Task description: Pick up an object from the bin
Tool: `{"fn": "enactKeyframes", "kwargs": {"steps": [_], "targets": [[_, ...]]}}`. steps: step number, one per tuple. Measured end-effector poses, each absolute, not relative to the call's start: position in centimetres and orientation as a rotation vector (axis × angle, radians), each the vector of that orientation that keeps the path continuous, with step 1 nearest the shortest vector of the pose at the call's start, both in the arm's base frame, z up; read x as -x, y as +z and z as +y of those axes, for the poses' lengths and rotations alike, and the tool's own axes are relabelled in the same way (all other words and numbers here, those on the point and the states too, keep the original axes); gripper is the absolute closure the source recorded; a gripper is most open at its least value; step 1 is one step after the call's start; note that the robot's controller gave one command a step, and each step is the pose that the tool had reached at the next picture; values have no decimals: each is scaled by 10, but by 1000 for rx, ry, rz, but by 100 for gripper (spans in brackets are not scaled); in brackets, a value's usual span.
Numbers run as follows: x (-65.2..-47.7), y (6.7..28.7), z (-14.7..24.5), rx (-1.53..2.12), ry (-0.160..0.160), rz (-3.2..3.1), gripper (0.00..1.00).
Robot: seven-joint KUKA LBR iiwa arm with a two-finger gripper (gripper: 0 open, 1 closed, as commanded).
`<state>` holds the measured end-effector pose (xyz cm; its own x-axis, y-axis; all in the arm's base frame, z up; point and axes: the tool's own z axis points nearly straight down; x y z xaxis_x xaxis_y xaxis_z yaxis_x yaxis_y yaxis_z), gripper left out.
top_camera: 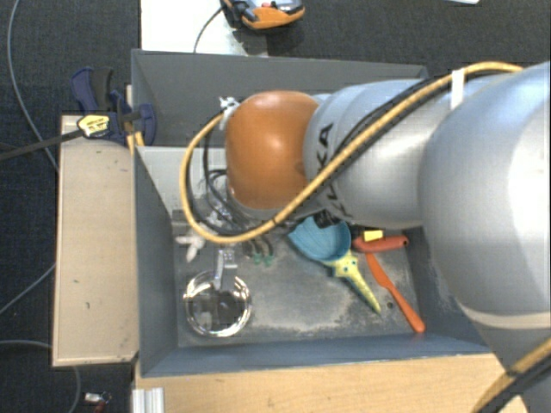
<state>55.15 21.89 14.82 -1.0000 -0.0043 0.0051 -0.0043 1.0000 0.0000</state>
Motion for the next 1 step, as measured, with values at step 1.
{"fn": "enactKeyframes", "kwargs": {"steps": [1], "targets": [[-553,153,218,2,-2,-3143,0]]}}
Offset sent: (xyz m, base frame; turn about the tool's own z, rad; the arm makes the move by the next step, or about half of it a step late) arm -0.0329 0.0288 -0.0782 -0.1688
